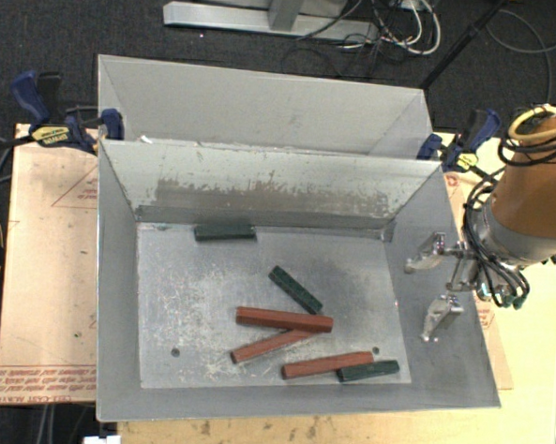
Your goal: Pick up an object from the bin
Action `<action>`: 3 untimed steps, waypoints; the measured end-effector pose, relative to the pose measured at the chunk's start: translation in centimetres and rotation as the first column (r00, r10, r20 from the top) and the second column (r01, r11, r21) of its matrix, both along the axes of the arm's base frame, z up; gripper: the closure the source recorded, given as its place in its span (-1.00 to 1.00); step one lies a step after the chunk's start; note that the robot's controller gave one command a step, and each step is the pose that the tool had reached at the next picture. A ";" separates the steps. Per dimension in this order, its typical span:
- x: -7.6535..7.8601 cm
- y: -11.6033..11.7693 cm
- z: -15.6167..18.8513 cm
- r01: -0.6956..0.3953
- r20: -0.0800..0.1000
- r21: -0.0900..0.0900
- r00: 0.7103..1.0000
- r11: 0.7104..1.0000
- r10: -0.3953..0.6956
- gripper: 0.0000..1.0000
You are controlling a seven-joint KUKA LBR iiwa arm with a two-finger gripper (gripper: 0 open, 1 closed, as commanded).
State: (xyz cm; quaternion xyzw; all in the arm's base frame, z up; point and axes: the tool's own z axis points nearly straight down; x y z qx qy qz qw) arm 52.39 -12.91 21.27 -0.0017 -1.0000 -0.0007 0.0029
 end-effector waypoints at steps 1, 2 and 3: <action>0.2 0.1 0.3 -0.003 0.007 -0.001 1.000 1.000 0.003 -1.00; -1.1 1.1 -3.8 -0.071 0.012 -0.002 0.997 0.998 0.071 -1.00; -4.4 2.2 -12.4 -0.137 0.007 0.000 0.991 0.991 0.137 1.00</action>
Offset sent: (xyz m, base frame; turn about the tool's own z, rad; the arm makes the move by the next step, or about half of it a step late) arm -0.0275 0.0230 -0.0888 -0.1513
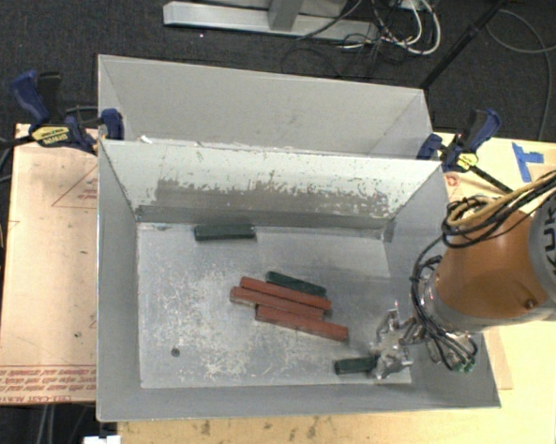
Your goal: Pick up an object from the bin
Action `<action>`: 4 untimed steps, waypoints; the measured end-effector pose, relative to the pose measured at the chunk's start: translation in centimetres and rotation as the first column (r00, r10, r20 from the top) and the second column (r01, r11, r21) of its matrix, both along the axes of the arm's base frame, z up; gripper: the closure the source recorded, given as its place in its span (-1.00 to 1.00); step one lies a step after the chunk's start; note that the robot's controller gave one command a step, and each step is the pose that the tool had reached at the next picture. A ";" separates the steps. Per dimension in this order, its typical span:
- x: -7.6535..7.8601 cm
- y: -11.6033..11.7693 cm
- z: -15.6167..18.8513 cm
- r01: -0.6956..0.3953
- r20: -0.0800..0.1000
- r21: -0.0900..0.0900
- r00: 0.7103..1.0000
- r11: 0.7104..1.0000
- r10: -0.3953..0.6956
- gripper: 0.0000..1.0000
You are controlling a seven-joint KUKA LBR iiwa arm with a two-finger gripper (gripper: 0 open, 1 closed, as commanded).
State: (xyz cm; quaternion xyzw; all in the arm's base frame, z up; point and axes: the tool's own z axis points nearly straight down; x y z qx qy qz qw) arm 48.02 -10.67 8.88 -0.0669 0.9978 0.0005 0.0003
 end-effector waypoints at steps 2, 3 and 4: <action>0.6 0.4 1.8 -0.002 0.001 0.000 1.000 1.000 0.002 1.00; 0.9 -0.2 3.9 -0.004 0.002 -0.001 1.000 1.000 0.004 1.00; 0.9 0.2 8.9 -0.024 -0.006 0.001 1.000 1.000 0.024 1.00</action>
Offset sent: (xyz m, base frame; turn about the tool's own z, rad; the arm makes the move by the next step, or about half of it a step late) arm 0.0065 0.0045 0.0212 -0.0021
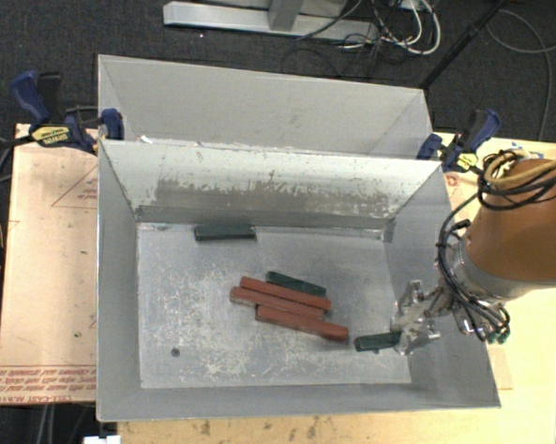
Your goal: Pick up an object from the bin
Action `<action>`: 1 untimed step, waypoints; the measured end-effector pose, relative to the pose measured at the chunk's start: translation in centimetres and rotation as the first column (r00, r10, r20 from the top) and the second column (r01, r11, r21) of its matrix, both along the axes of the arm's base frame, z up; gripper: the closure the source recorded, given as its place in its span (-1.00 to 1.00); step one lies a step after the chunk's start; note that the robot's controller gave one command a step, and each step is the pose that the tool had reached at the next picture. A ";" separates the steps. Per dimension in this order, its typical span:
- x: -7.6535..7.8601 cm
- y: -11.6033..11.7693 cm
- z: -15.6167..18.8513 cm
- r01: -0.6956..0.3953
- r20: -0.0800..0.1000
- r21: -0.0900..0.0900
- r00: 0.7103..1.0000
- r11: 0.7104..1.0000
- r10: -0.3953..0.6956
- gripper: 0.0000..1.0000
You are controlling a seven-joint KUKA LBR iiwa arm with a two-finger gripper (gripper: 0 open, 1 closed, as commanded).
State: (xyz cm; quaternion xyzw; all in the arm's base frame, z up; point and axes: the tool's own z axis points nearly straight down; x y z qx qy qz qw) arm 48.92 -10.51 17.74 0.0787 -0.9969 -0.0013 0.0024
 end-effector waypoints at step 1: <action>0.3 -0.3 4.7 0.013 0.009 -0.002 1.000 1.000 -0.013 1.00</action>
Offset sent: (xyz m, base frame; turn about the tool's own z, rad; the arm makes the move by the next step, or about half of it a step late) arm 0.0075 0.0008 0.0804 -0.0005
